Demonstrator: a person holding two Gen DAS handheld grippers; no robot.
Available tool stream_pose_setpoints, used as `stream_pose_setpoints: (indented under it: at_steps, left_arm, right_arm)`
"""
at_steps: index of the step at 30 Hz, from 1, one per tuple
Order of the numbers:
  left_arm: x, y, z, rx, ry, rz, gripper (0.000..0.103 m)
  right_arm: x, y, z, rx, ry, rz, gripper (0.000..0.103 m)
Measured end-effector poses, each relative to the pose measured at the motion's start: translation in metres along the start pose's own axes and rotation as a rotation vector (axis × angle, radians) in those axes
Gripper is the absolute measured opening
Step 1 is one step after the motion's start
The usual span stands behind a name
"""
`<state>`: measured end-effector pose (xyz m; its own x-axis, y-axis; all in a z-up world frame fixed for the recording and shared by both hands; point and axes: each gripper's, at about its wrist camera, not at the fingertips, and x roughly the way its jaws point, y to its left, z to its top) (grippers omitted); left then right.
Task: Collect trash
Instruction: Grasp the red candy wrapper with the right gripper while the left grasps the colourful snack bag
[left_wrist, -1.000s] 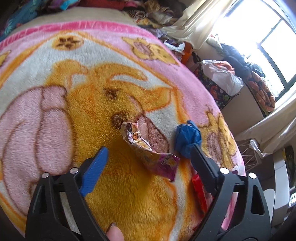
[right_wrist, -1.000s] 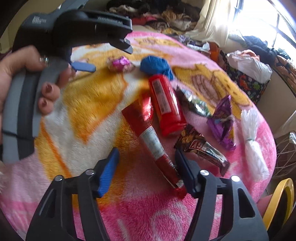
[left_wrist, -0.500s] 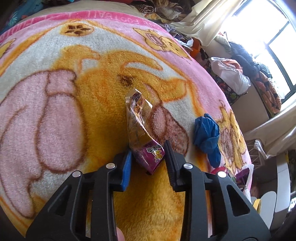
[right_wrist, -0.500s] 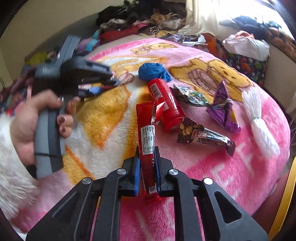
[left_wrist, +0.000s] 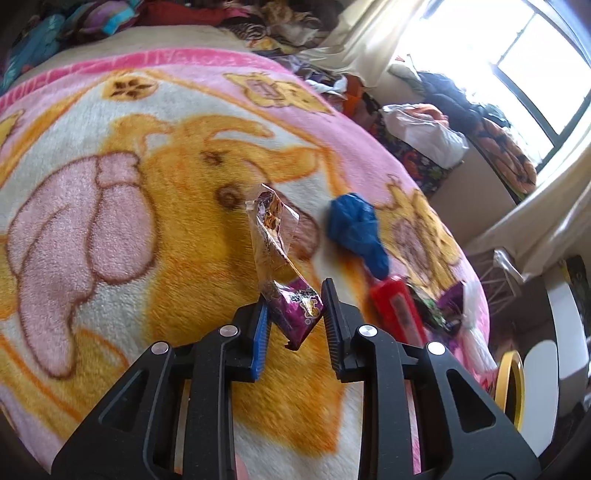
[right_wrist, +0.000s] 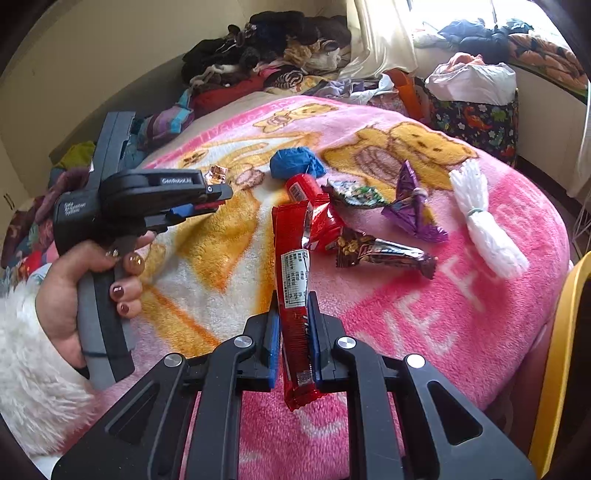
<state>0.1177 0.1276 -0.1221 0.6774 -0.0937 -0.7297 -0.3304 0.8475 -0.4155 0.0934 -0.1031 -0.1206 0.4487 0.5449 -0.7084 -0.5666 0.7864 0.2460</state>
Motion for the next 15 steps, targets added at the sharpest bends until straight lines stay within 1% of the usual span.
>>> stream_pose_setpoints:
  at_steps: [15]
  left_arm:
    - [-0.036,-0.061,-0.011,0.132,-0.039,-0.095,0.019]
  right_arm:
    - [-0.049,-0.015,0.004,0.038,-0.096,-0.012,0.013]
